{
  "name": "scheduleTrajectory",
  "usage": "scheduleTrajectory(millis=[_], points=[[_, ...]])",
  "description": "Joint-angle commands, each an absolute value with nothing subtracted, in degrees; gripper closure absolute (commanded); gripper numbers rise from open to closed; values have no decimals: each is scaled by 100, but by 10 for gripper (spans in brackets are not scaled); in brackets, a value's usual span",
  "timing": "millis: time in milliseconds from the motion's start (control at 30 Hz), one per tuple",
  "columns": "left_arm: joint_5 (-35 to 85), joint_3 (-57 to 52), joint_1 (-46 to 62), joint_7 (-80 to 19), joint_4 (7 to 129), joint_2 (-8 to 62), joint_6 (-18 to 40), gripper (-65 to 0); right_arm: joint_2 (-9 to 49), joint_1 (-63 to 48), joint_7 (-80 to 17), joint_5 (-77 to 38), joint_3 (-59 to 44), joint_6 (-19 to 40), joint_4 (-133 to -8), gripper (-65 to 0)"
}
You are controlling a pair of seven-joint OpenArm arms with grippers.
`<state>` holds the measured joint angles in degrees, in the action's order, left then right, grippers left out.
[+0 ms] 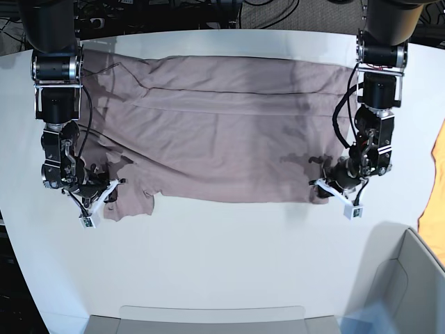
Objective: Fold the T-shirt properly
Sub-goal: 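Grasp the hem corners with both grippers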
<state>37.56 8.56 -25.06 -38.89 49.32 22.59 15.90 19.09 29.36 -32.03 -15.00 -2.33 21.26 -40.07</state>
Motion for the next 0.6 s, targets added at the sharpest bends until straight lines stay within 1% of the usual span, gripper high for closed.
scheduleTrajectory(millis=[0, 167, 300, 567], points=[[3697, 593, -2624, -3864, 4989, 2378, 1534, 0, 1982, 3178, -3152, -1499, -215, 2132, -4092, 0], [3697, 75, -2624, -3881, 5033, 2369, 1534, 0, 1982, 3380, -3160, -1499, -207, 2132, -4365, 0], [3697, 57, -2440, -3908, 5534, 2378, 1534, 0, 1982, 3459, -3196, -1499, -207, 2132, -4532, 0], [3697, 40, -2141, -4365, 6334, 2378, 1525, 0, 2018, 3257, -3319, -1499, -242, 2132, -4954, 0]])
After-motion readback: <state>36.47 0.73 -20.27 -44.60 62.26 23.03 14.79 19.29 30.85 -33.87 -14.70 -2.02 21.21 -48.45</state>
